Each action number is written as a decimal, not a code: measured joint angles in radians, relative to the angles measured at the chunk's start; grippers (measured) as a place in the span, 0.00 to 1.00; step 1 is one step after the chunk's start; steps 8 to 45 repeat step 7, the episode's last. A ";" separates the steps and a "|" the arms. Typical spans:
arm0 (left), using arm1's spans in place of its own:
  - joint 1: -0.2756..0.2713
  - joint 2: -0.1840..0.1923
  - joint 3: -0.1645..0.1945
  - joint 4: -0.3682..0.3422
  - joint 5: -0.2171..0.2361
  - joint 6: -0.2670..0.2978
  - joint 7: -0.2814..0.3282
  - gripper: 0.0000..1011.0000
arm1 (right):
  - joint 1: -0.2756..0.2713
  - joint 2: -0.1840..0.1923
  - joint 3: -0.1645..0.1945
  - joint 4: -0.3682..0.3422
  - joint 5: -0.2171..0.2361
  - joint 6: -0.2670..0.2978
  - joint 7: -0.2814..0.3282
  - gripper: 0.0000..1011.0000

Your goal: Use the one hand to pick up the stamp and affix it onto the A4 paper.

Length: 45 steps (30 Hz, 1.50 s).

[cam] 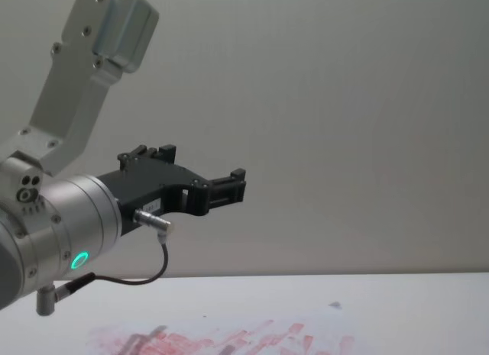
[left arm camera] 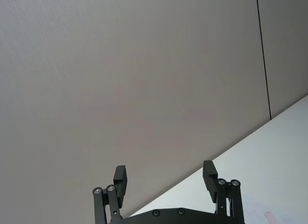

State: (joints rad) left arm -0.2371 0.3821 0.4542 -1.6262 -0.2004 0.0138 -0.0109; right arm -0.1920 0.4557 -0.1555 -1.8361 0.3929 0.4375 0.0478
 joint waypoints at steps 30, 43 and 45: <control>0.000 0.000 0.000 0.000 0.000 0.000 0.000 0.99 | 0.001 -0.001 0.000 0.001 -0.001 0.002 0.001 0.99; 0.000 0.000 0.000 0.000 0.000 0.000 0.000 0.99 | 0.001 -0.001 0.000 0.001 -0.001 0.002 0.001 0.99; 0.000 0.000 0.000 0.000 0.000 0.000 0.000 0.99 | 0.001 -0.001 0.000 0.001 -0.001 0.002 0.001 0.99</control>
